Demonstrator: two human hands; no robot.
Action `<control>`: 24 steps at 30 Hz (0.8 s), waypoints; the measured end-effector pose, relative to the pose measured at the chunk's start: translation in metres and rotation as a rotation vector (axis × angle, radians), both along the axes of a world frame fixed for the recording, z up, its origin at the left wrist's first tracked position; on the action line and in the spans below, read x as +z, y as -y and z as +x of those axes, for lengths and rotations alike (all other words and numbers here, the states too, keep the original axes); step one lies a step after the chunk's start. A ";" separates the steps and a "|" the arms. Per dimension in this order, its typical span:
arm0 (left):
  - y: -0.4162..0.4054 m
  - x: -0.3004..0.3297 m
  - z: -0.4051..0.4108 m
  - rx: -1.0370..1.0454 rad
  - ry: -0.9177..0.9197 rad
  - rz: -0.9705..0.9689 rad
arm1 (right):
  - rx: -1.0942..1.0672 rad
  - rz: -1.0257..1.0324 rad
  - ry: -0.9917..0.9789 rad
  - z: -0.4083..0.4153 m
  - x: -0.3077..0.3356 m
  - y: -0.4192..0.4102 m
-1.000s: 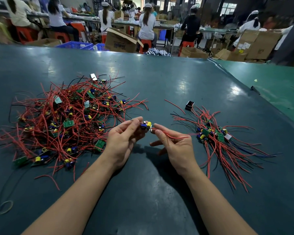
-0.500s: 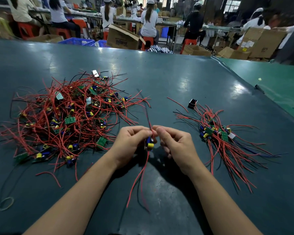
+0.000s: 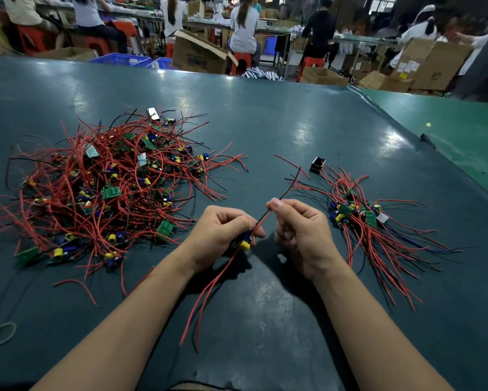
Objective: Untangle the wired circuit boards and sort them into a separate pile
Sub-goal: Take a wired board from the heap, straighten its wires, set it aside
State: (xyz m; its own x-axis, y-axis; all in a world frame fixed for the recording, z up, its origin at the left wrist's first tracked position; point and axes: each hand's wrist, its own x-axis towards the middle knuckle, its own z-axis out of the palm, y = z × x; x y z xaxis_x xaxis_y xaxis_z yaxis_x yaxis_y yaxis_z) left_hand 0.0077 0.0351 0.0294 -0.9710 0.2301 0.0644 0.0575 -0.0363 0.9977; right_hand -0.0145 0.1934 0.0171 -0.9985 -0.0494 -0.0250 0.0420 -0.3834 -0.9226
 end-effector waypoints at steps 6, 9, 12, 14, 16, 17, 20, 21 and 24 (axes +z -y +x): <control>0.002 0.001 0.002 -0.088 0.010 -0.024 | -0.213 0.014 -0.123 -0.004 -0.001 0.000; 0.003 -0.001 0.002 -0.093 0.017 -0.025 | -0.352 0.030 -0.140 -0.008 0.000 -0.006; 0.001 0.000 0.003 -0.085 0.016 -0.021 | -0.438 -0.012 -0.125 -0.009 0.002 -0.010; 0.001 -0.002 0.001 -0.026 0.012 -0.003 | -0.390 -0.045 -0.092 -0.008 0.002 -0.010; 0.001 -0.003 -0.002 0.038 0.008 0.052 | -0.211 -0.063 -0.033 -0.005 0.002 -0.009; 0.001 -0.004 -0.003 0.054 0.002 0.067 | -0.095 -0.047 -0.005 -0.003 0.001 -0.008; 0.001 -0.004 -0.001 0.045 -0.040 0.022 | 0.177 0.079 -0.010 0.004 0.002 -0.003; 0.000 -0.004 -0.001 0.036 -0.052 -0.002 | 0.201 0.106 -0.020 0.005 0.002 -0.003; 0.000 -0.004 0.001 0.025 -0.068 -0.063 | 0.203 0.085 -0.002 0.004 0.002 -0.006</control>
State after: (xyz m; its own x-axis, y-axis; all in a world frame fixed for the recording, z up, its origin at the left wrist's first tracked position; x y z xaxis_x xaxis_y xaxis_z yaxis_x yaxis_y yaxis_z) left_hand 0.0084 0.0346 0.0254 -0.9705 0.2113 0.1165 0.1253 0.0287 0.9917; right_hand -0.0108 0.1990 0.0192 -0.9684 -0.2470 -0.0356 0.1085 -0.2885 -0.9513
